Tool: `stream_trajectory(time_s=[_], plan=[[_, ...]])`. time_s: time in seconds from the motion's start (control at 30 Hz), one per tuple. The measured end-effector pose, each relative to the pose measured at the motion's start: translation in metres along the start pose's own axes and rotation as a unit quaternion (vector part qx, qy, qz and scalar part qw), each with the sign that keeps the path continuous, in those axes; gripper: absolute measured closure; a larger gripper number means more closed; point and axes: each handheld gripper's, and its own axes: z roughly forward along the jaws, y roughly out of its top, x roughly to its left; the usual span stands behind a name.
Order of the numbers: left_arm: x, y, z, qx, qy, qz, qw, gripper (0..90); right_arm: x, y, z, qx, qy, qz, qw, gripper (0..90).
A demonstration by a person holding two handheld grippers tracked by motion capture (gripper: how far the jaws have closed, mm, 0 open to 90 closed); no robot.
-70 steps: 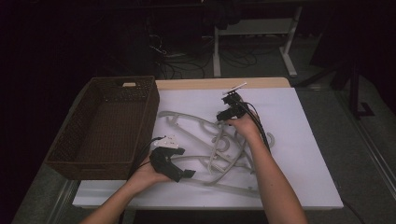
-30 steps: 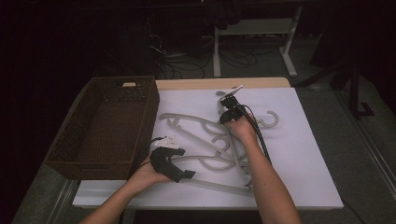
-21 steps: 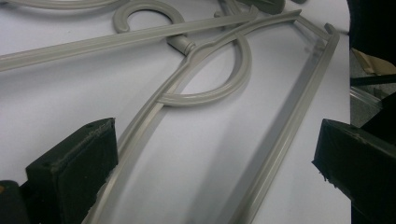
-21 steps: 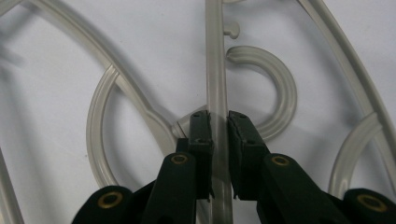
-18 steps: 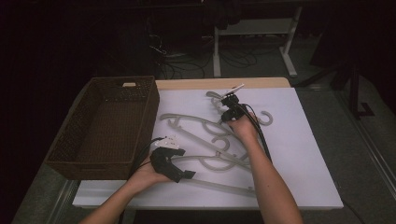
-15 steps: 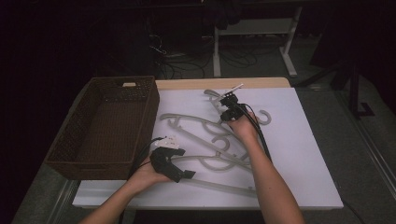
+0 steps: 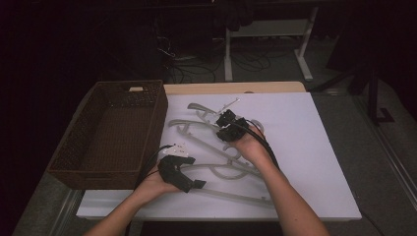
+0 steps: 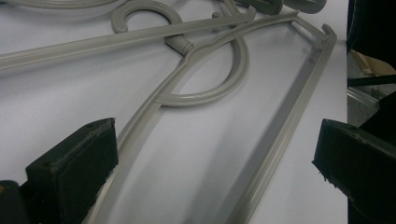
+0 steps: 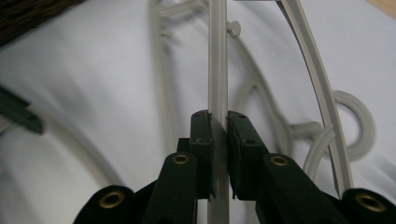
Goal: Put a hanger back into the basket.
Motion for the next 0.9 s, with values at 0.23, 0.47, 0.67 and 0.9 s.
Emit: stream_trajectory(time_s=[0.23,0.47,0.67,0.9], plan=[[-0.001,0.0,0.0,0.003,-0.002,0.001,1.0,0.0,0.012,-0.008,0.003,0.011,0.049,-0.024,0.9984,80.0],[0.001,-0.001,0.001,0.005,-0.002,0.0,1.0,0.0,0.019,-0.019,0.019,0.035,0.094,-0.033,0.9944,79.7],[0.0,-0.001,0.001,0.005,-0.002,-0.001,1.0,0.0,0.017,-0.023,0.019,0.023,0.122,-0.009,0.9922,69.4],[0.001,-0.002,0.0,0.003,-0.002,-0.004,1.0,0.0,-0.006,-0.031,-0.011,-0.03,0.116,0.029,0.9923,64.3]])
